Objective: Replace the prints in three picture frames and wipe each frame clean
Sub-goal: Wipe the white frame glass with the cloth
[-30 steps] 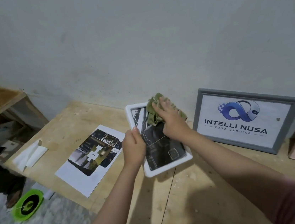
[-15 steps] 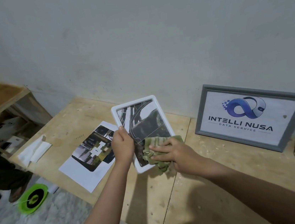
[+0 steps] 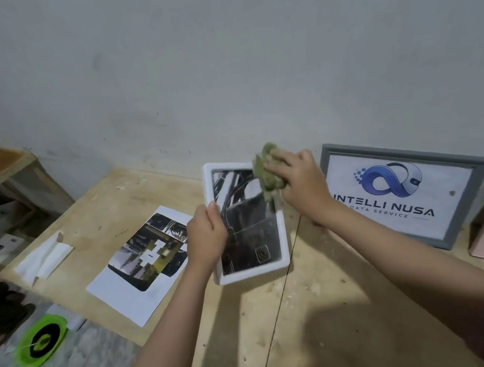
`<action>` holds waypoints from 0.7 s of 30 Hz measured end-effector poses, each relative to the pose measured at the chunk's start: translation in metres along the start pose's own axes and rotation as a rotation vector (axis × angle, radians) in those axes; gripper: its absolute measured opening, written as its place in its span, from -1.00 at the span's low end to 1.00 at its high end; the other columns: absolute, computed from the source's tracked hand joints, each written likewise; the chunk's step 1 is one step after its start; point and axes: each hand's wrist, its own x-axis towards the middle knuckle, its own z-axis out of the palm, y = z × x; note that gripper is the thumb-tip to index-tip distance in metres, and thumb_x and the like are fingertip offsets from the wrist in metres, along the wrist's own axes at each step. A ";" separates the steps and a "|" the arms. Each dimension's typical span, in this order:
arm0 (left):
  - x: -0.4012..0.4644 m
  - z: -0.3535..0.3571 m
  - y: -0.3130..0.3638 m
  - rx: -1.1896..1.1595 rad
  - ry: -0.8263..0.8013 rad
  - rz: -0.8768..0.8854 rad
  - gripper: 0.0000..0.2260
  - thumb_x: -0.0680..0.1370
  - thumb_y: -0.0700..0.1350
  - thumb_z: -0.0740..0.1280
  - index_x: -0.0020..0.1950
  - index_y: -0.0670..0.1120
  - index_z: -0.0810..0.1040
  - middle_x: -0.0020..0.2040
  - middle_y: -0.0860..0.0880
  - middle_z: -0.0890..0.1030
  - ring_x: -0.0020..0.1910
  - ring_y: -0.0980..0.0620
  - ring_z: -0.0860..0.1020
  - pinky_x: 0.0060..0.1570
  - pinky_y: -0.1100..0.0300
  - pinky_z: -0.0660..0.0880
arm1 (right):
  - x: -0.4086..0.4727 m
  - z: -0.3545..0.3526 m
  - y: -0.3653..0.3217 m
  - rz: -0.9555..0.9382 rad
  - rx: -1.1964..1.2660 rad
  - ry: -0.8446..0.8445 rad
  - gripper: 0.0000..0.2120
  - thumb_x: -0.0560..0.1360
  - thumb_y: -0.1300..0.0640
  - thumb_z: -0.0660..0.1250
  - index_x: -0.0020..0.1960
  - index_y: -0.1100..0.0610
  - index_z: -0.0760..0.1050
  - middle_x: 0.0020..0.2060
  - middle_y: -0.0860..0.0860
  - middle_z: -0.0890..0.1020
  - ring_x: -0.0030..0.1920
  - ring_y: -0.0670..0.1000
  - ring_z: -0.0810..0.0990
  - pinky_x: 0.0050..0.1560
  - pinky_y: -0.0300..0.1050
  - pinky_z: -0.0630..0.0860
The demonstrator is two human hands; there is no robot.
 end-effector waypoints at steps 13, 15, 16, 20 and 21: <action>-0.002 0.004 0.001 -0.123 0.169 -0.139 -0.69 0.66 -0.08 0.06 -0.22 -0.20 0.35 -0.39 -0.02 0.38 -0.41 0.08 0.34 -0.42 0.24 0.23 | -0.069 0.045 -0.042 -0.046 0.328 -0.490 -0.20 0.30 0.53 0.10 0.46 0.02 0.26 0.47 -0.12 0.17 0.48 0.06 0.18 0.44 -0.06 0.17; 0.003 -0.007 -0.007 -0.099 0.176 -0.131 -0.69 0.66 -0.08 0.05 -0.20 -0.20 0.35 -0.39 -0.02 0.37 -0.42 0.07 0.33 -0.43 0.18 0.20 | -0.076 0.035 -0.032 -0.051 0.325 -0.664 -0.35 0.33 0.47 0.13 0.32 0.01 0.48 0.36 -0.05 0.44 0.20 -0.01 0.54 0.21 -0.13 0.48; 0.005 -0.012 -0.010 -0.086 0.174 -0.126 -0.69 0.66 -0.08 0.05 -0.20 -0.20 0.36 -0.39 -0.02 0.37 -0.43 0.06 0.33 -0.44 0.19 0.19 | -0.074 0.030 -0.025 0.002 0.302 -0.731 -0.41 0.35 0.44 0.12 0.23 0.00 0.56 0.24 -0.02 0.57 -0.06 -0.12 0.62 -0.04 -0.23 0.54; 0.010 -0.017 -0.019 -0.038 0.143 -0.079 -0.68 0.66 -0.05 0.04 -0.19 -0.19 0.39 -0.37 -0.04 0.40 -0.39 0.00 0.37 -0.43 0.16 0.23 | -0.045 0.017 -0.015 0.360 0.465 -0.376 -0.45 0.39 0.45 0.10 0.22 0.03 0.55 0.07 0.12 0.64 -0.32 -0.24 0.52 -0.28 -0.38 0.46; 0.009 -0.014 -0.017 -0.036 0.121 -0.068 -0.68 0.66 -0.05 0.04 -0.19 -0.18 0.38 -0.37 -0.04 0.40 -0.38 -0.01 0.37 -0.42 0.15 0.25 | -0.036 0.018 -0.018 0.351 0.481 -0.276 -0.43 0.39 0.46 0.10 0.31 0.08 0.47 0.19 0.12 0.58 -0.05 -0.19 0.57 -0.02 -0.33 0.52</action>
